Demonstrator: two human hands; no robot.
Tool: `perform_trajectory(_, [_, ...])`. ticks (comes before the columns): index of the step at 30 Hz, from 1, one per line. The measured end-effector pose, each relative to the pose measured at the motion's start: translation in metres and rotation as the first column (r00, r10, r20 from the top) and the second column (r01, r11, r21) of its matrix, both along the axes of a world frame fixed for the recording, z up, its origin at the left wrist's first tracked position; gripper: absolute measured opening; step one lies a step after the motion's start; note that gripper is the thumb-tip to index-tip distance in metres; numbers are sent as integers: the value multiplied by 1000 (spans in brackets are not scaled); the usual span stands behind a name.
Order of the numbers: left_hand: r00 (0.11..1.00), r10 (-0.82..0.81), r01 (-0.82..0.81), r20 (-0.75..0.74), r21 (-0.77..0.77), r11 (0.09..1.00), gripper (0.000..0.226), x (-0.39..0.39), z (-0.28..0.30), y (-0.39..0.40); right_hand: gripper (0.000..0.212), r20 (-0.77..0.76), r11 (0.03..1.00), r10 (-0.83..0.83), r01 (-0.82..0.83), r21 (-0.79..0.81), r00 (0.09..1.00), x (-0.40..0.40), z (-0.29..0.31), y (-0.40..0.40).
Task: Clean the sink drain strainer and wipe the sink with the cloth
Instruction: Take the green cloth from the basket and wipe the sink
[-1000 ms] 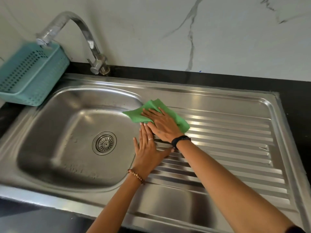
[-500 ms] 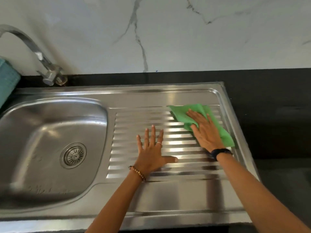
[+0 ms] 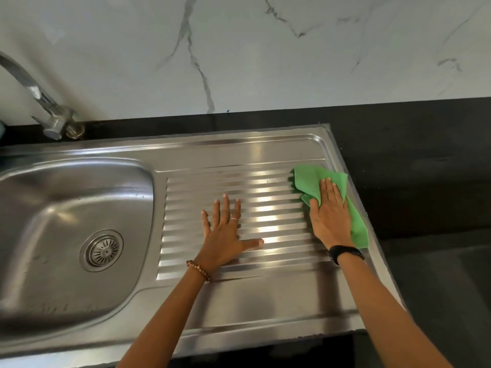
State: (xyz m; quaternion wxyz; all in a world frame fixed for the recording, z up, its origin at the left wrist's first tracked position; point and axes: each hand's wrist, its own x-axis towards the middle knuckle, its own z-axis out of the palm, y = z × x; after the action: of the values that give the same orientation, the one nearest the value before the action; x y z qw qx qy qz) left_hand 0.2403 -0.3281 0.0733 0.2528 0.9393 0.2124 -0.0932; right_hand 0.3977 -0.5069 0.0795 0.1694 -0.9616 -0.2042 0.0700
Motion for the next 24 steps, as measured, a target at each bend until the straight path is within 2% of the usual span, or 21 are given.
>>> perform_trajectory(2, [987, 79, -50, 140, -198, 979, 108, -8, 5, 9, 57, 0, 997, 38, -38, -72, 999, 7, 2, 3])
perform_trajectory(3, [971, 121, -69, 205, -247, 967, 104, -15, 8, 16, 58, -2, 993, 53, -53, -105, 999, 12, 4, 7])
perform_trajectory(5, [948, 164, -108, 273, -211, 972, 98, -31, 8, 30, 58, -5, 990, 50, -50, -134, 999, 19, 9, 17])
perform_trajectory(7, [947, 221, -203, 231, -98, 974, 96, -49, 5, 46, 58, 10, 989, 24, -22, -146, 1000, 17, 11, 26])
perform_trajectory(9, [941, 320, -319, 113, -27, 947, 104, -63, 1, 60, 58, 38, 987, 31, -24, -162, 999, 7, 10, 31])
perform_trajectory(12, [898, 439, -440, -35, -48, 897, 115, -76, -3, 70, 56, 50, 988, 90, -83, -132, 995, -14, 8, 44])
perform_trajectory(15, [903, 423, -428, -70, -79, 900, 116, -80, -6, 72, 56, 47, 986, 151, -148, -75, 987, -35, 7, 66])
perform_trajectory(19, [921, 376, -386, -102, -111, 916, 115, -79, -5, 75, 58, 74, 963, 256, -248, -102, 964, -60, 5, 96])
perform_trajectory(24, [933, 349, -361, -90, -231, 904, 104, -84, -1, 79, 58, 68, 832, 553, -548, -80, 830, -100, 1, 167])
